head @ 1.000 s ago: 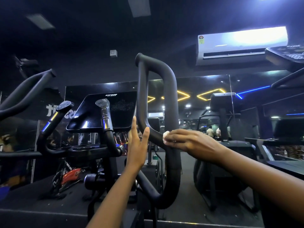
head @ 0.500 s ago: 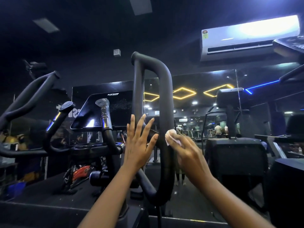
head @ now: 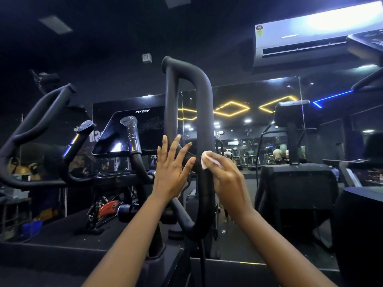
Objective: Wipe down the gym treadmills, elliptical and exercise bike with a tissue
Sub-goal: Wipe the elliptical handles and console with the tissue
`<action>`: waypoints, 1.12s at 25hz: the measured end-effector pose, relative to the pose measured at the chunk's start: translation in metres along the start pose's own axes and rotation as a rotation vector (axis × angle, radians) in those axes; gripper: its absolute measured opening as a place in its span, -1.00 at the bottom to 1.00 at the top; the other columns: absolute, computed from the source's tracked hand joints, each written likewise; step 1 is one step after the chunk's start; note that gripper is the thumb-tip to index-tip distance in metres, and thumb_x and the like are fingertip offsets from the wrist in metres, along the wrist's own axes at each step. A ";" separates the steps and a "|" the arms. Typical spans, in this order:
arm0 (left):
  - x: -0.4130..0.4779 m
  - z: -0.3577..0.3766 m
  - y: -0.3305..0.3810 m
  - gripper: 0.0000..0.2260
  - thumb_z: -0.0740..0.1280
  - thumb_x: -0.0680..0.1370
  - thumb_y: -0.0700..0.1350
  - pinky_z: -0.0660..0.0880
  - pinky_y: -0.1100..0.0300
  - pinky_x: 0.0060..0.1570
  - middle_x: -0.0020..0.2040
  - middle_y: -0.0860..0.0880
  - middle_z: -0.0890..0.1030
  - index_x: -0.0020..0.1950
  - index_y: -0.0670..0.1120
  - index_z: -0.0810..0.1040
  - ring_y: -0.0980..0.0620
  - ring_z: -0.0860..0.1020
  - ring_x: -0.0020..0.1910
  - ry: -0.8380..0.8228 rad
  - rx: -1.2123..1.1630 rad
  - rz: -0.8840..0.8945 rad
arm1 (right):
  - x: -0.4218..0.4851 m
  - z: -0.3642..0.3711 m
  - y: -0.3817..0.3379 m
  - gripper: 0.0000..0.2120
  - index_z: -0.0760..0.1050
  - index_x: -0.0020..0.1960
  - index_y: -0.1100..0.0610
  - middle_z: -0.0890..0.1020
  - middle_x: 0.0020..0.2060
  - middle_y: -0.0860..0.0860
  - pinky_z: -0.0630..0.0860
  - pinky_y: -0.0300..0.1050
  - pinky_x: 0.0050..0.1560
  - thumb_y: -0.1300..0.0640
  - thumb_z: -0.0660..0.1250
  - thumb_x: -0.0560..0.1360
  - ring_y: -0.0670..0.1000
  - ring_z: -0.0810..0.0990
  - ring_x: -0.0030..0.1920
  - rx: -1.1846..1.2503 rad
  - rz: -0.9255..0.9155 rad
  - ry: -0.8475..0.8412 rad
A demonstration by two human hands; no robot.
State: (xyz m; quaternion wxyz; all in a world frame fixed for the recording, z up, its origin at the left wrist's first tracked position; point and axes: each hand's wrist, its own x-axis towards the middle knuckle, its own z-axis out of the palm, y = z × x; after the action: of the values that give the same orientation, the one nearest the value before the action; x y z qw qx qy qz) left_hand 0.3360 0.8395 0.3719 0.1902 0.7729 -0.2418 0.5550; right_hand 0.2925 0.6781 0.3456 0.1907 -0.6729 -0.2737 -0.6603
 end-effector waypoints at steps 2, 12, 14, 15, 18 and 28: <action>-0.003 -0.004 0.005 -0.26 -0.33 0.48 0.42 -0.45 0.22 0.39 0.57 0.06 0.01 0.49 0.12 0.19 0.15 -0.35 0.49 -0.024 0.000 -0.014 | -0.004 0.006 -0.004 -0.70 0.57 0.15 0.28 0.59 0.12 0.12 0.59 -0.09 0.00 0.24 0.18 0.51 0.08 0.55 0.07 -0.087 -0.080 -0.045; 0.040 0.003 0.016 -0.36 -0.18 0.47 0.36 0.09 -0.10 0.49 0.58 -0.01 -0.15 0.50 0.17 -0.19 0.02 -0.16 0.54 0.128 -0.028 -0.242 | 0.043 -0.008 0.027 -0.72 0.55 0.16 0.29 0.62 0.08 0.16 0.45 -0.17 0.20 0.30 0.19 0.52 0.11 0.58 0.10 -0.040 -0.052 0.120; 0.055 0.009 0.019 -0.28 -0.25 0.41 0.47 0.08 -0.06 0.49 0.57 -0.03 -0.18 0.48 0.15 -0.27 0.00 -0.15 0.55 0.151 -0.048 -0.294 | 0.080 -0.001 0.034 -0.71 0.53 0.19 0.31 0.60 0.11 0.19 0.50 -0.04 0.19 0.37 0.29 0.47 0.14 0.56 0.14 -0.032 -0.045 0.085; 0.057 0.013 0.019 -0.23 -0.30 0.38 0.51 0.01 0.00 0.51 0.58 -0.04 -0.16 0.48 0.13 -0.27 0.00 -0.14 0.55 0.179 -0.057 -0.305 | 0.089 0.004 0.036 -0.69 0.52 0.20 0.32 0.60 0.12 0.20 0.51 -0.01 0.17 0.38 0.31 0.46 0.16 0.56 0.14 -0.029 -0.058 0.059; 0.059 0.019 0.019 -0.18 -0.27 0.39 0.50 -0.13 0.20 0.42 0.58 -0.04 -0.09 0.52 0.05 -0.19 0.01 -0.10 0.55 0.241 -0.082 -0.301 | 0.083 0.011 0.038 -0.70 0.52 0.20 0.31 0.60 0.11 0.20 0.52 -0.03 0.13 0.32 0.29 0.48 0.16 0.59 0.09 -0.044 -0.129 0.050; 0.058 0.015 0.022 -0.26 -0.19 0.44 0.34 -0.06 0.20 0.34 0.58 -0.05 -0.04 0.57 0.03 0.00 -0.04 -0.04 0.54 0.249 -0.055 -0.298 | -0.042 -0.004 0.019 -0.59 0.58 0.17 0.26 0.61 0.12 0.09 0.52 -0.14 0.09 0.12 -0.01 0.66 0.04 0.59 0.05 0.038 -0.237 -0.026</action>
State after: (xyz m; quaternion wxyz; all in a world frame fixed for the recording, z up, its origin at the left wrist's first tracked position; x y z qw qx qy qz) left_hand 0.3501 0.8043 0.4226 0.3198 0.7200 -0.1141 0.6052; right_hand 0.3024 0.6562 0.3060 0.1204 -0.6407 -0.3664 -0.6639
